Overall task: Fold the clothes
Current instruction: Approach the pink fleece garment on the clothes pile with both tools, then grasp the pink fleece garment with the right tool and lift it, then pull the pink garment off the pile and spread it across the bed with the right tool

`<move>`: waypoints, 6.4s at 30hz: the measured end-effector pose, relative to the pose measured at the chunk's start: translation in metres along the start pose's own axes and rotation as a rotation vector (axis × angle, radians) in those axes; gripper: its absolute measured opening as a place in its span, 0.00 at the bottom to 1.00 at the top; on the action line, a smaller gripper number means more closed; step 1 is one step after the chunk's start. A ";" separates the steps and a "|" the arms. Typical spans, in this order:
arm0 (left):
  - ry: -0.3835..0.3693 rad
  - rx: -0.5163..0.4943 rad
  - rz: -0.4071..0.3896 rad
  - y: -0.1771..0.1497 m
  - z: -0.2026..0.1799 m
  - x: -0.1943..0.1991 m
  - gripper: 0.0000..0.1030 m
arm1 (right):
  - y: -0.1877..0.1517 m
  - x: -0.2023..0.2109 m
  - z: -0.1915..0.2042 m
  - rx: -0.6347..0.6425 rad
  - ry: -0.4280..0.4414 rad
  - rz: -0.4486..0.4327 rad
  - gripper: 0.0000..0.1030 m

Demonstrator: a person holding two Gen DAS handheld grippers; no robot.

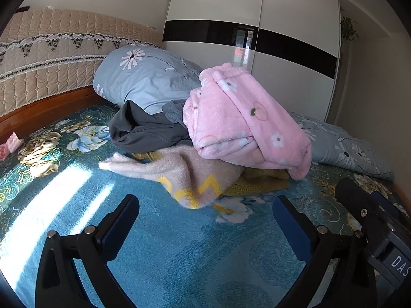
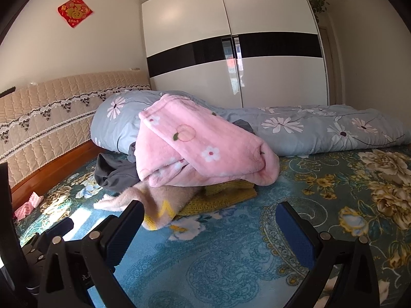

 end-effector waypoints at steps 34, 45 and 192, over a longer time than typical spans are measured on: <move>-0.059 0.118 0.109 -0.004 0.028 -0.021 1.00 | 0.000 -0.009 -0.005 0.055 -0.012 0.040 1.00; -0.042 0.168 0.109 0.017 0.074 -0.041 1.00 | 0.048 -0.084 0.041 0.275 -0.078 0.157 1.00; -0.151 0.341 0.354 -0.073 0.064 0.002 1.00 | -0.049 0.173 -0.232 -0.357 -0.315 0.161 0.38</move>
Point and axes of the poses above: each gripper's, at about its wrist camera, not at the fingertips, and x roughly against the way its jaws point, z to its left, y to its top, the point moved 3 cm from there along -x, roughly the way its jaws point, and after that the axes turned 3 degrees about y, right-handed, at the moved point
